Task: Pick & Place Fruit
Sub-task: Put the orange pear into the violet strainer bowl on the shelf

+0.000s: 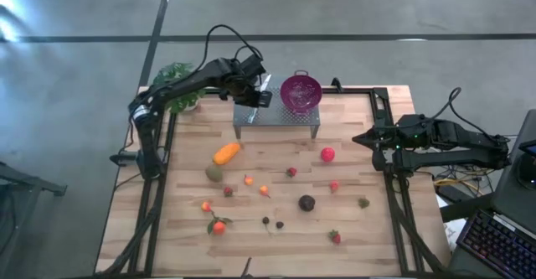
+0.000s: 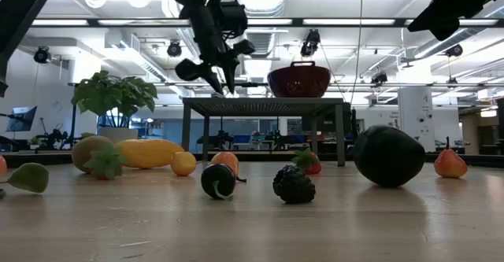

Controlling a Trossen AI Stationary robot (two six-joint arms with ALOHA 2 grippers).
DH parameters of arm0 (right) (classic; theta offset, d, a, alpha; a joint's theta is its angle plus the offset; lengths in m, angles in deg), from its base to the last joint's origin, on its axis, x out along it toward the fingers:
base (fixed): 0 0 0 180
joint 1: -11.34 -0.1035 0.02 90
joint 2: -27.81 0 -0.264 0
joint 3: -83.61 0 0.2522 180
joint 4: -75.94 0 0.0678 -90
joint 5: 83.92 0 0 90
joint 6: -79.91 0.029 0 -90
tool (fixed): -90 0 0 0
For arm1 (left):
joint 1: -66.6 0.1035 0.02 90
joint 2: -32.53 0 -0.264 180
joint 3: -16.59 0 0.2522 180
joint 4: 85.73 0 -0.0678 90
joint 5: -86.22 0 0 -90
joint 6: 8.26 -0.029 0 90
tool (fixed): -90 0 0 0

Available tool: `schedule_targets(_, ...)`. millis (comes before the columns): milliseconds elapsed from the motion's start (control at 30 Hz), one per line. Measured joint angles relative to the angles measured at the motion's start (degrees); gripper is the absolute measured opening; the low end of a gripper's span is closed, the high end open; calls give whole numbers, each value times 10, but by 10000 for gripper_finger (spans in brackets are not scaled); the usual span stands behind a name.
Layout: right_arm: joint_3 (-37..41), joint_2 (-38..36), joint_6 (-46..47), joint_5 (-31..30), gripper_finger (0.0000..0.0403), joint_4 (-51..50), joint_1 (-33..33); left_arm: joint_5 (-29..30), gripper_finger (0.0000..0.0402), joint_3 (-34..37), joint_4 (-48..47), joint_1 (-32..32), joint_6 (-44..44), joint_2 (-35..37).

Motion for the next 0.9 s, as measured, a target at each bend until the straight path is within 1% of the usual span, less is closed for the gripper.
schedule_targets(100, 0, 0, 0, 0, 8, 0, 0, -9, 122, -7, -6, 1, -15, 11)
schedule_targets(333, 0, 0, 0, 0, 8, 0, 0, -6, 122, -17, -20, -3, -66, 55)
schedule_targets(433, 0, 0, 0, 0, 8, 0, 0, 19, 119, -16, -19, -12, -92, 82)
schedule_targets(567, 0, 0, 0, 0, 8, 0, 0, 85, 112, -16, -7, -42, -129, 122)
schedule_targets(633, 0, 0, 0, 0, 8, 0, 0, 110, 108, -9, 12, -64, -150, 144)
schedule_targets(733, 0, 0, 0, 0, 8, 0, 0, 124, 103, 14, 57, -106, -188, 182)
schedule_targets(800, 0, 0, 0, 0, 8, 0, 0, 132, 101, 42, 105, -139, -217, 212)
schedule_targets(900, 0, 0, 0, 0, 8, 0, 0, 132, 102, 106, 188, -182, -252, 263)
